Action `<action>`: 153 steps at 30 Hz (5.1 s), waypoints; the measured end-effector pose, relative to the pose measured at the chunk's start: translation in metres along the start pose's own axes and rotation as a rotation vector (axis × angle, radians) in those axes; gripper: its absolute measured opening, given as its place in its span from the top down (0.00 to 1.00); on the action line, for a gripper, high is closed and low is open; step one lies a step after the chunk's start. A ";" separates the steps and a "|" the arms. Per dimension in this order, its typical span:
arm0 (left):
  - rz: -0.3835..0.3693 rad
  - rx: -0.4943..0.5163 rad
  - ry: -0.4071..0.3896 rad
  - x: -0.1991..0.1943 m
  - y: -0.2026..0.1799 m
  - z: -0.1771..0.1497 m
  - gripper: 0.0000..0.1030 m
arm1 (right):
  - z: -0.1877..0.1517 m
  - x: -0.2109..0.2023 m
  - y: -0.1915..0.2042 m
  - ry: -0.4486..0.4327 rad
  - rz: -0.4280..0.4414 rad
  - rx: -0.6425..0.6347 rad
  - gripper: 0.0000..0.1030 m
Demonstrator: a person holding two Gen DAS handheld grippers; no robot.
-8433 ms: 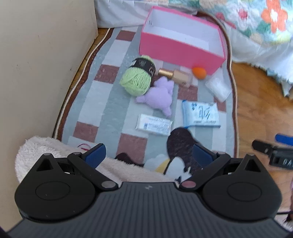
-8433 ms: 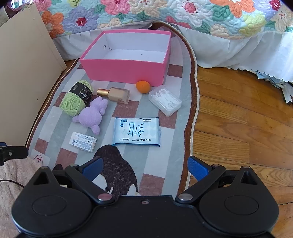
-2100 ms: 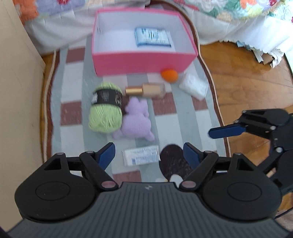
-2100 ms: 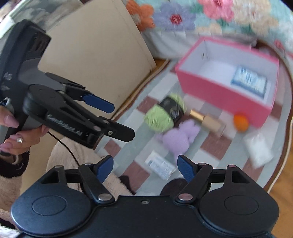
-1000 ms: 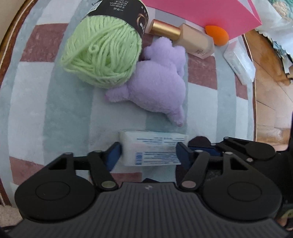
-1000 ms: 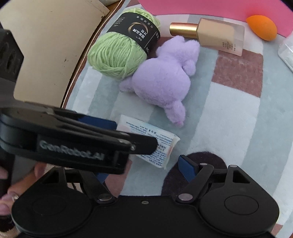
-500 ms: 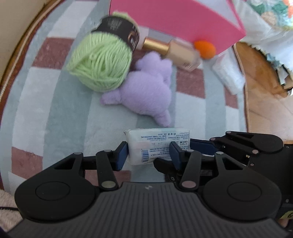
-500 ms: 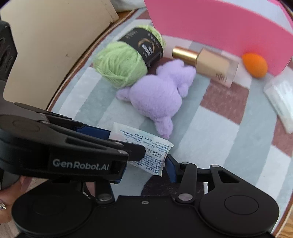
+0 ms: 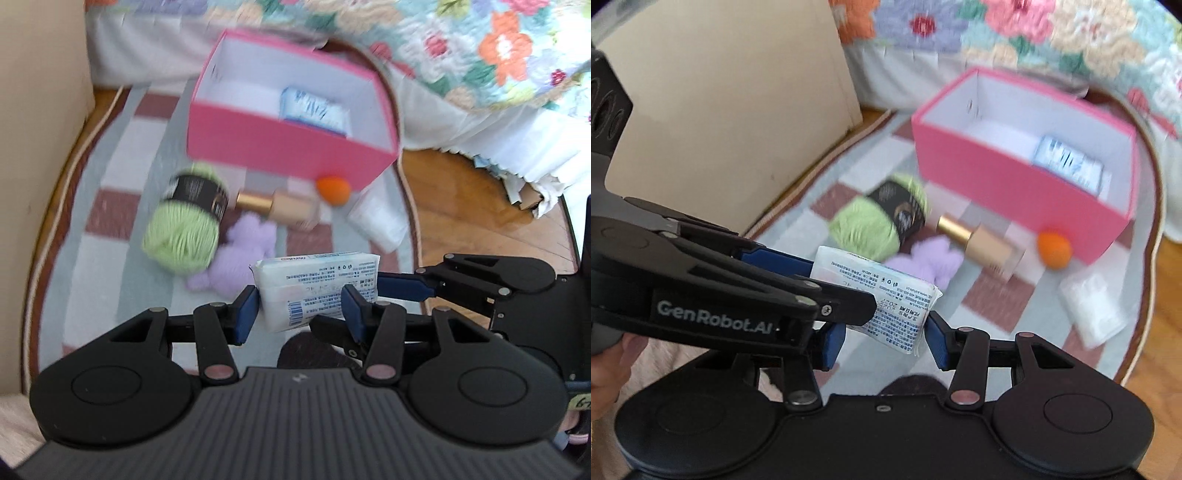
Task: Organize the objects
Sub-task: 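Carry the white packet with the left tool into the pink box beside the wipes, then open the left tool and move it back toward the green yarn ball, then close the left tool around the green yarn ball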
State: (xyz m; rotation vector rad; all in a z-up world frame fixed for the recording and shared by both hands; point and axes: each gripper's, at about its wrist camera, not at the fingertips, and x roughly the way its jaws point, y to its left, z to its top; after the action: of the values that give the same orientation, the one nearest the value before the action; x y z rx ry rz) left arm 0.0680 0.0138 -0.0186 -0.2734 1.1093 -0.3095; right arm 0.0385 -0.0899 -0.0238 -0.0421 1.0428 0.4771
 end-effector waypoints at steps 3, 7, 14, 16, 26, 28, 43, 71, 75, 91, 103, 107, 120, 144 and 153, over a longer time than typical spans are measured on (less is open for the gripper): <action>-0.004 0.028 -0.020 -0.013 -0.011 0.018 0.54 | 0.014 -0.020 -0.001 -0.039 -0.024 -0.030 0.48; -0.009 0.061 -0.060 -0.031 -0.025 0.040 0.54 | 0.035 -0.041 -0.009 -0.073 -0.033 -0.035 0.48; -0.028 0.072 -0.108 -0.049 -0.036 0.082 0.54 | 0.069 -0.070 -0.029 -0.135 -0.020 -0.038 0.48; -0.030 0.070 -0.111 -0.048 -0.038 0.094 0.54 | 0.078 -0.071 -0.034 -0.146 -0.032 -0.050 0.48; -0.030 0.008 -0.130 0.012 -0.041 0.163 0.54 | 0.139 -0.046 -0.094 -0.125 -0.096 -0.028 0.48; -0.030 -0.008 -0.124 0.032 -0.038 0.175 0.54 | 0.148 -0.032 -0.108 -0.110 -0.101 -0.010 0.48; -0.043 -0.171 0.023 0.196 0.004 0.204 0.54 | 0.138 0.102 -0.195 -0.046 -0.106 0.185 0.48; -0.029 -0.143 0.050 0.216 0.014 0.209 0.49 | 0.127 0.134 -0.212 -0.046 -0.258 0.180 0.50; -0.104 -0.120 0.061 0.181 0.010 0.208 0.48 | 0.124 0.108 -0.201 -0.063 -0.179 0.183 0.50; -0.048 0.172 -0.010 0.014 -0.024 0.174 0.41 | 0.123 -0.034 -0.121 -0.089 -0.057 0.100 0.35; -0.016 0.241 0.015 -0.055 -0.012 0.119 0.36 | 0.082 -0.075 -0.052 -0.078 0.009 -0.031 0.25; -0.008 0.250 0.031 -0.063 -0.004 0.098 0.33 | 0.067 -0.077 -0.033 -0.066 0.050 -0.060 0.21; -0.004 0.218 0.055 -0.041 0.034 0.072 0.25 | 0.049 -0.030 0.007 0.014 0.136 -0.130 0.18; -0.003 -0.004 0.195 0.101 0.141 0.082 0.14 | 0.036 0.108 -0.005 -0.128 0.034 -0.085 0.18; -0.061 -0.104 0.157 0.114 0.165 0.069 0.16 | 0.021 0.146 0.012 -0.087 0.036 -0.087 0.18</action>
State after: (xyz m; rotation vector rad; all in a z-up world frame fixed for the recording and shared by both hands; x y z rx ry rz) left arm 0.1952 0.1274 -0.1449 -0.3813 1.2762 -0.3324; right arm 0.1111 -0.0216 -0.1326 -0.0793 0.9381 0.5521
